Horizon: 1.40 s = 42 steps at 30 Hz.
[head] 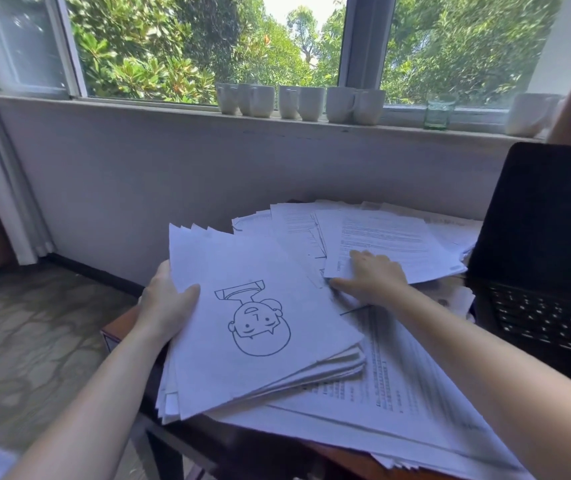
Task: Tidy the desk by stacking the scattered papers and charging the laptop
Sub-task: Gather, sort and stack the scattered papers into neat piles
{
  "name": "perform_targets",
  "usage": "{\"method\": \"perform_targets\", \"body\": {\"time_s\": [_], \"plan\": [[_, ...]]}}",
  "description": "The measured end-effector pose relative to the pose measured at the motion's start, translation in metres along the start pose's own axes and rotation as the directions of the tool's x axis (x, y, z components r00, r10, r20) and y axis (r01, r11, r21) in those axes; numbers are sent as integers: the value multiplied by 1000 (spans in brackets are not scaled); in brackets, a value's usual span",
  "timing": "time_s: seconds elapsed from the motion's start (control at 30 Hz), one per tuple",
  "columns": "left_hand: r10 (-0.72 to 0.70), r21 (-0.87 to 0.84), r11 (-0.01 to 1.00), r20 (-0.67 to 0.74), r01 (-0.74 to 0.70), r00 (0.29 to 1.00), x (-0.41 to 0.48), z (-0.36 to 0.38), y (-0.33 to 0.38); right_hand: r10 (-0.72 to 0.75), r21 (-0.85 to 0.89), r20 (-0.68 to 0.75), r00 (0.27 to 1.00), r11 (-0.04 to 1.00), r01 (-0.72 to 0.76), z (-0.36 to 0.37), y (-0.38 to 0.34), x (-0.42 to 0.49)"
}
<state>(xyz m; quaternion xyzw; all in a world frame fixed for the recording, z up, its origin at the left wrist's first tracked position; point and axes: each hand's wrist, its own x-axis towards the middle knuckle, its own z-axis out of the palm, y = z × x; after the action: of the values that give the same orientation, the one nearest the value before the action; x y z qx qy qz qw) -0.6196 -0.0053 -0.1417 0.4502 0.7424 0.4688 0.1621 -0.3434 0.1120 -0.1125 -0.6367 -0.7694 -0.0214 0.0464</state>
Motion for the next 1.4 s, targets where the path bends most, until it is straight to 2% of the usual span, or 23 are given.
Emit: {"method": "perform_targets", "body": {"time_s": [0.17,0.3,0.4,0.47,0.57,0.6,0.7,0.77,0.87,0.93,1.0,1.07,1.17,1.27,1.4], "plan": [[-2,-2,1000,1,2,1000,2,1,-2,21,-1,-76,997,1000,-21,2,-18,4],[5,-12,1000,-4,-5,1000,4,2,-4,23,61,-246,969,998,-9,-7,-5,5],[10,5,1000,1,-10,1000,6,3,-5,-41,98,-396,917,991,86,-18,0,-2],[12,54,998,26,-14,1000,6,4,-4,-141,94,-526,839,971,222,-22,-6,-14],[-5,142,990,62,-4,998,7,6,-1,-316,37,-699,642,880,474,-26,-28,-40],[-15,138,990,67,5,998,7,7,0,-382,18,-708,594,831,555,-27,-36,-48],[-53,39,998,43,51,998,7,8,5,-565,24,-631,532,671,741,-23,-62,-71],[-90,-53,994,26,91,996,7,7,5,-635,-9,-571,520,639,770,-15,-77,-82],[-81,-147,985,75,91,994,7,5,6,-731,-39,-470,495,577,816,-1,-94,-91],[-47,-142,988,120,64,992,15,5,-3,-805,-61,-391,447,507,860,6,-100,-93],[-38,-64,997,166,49,985,32,10,-25,-851,-57,-312,421,460,886,7,-102,-95],[-19,21,1000,192,15,981,23,3,-15,-859,36,-237,454,459,888,0,-102,-96],[-14,126,992,172,-8,985,6,1,1,-811,249,-172,560,514,821,-12,-94,-91],[22,148,988,133,-41,991,1,2,5,-659,192,-194,727,701,687,-16,-75,-67],[46,146,987,117,-63,992,3,3,0,-344,46,-157,926,934,355,-11,-35,-21]]}}
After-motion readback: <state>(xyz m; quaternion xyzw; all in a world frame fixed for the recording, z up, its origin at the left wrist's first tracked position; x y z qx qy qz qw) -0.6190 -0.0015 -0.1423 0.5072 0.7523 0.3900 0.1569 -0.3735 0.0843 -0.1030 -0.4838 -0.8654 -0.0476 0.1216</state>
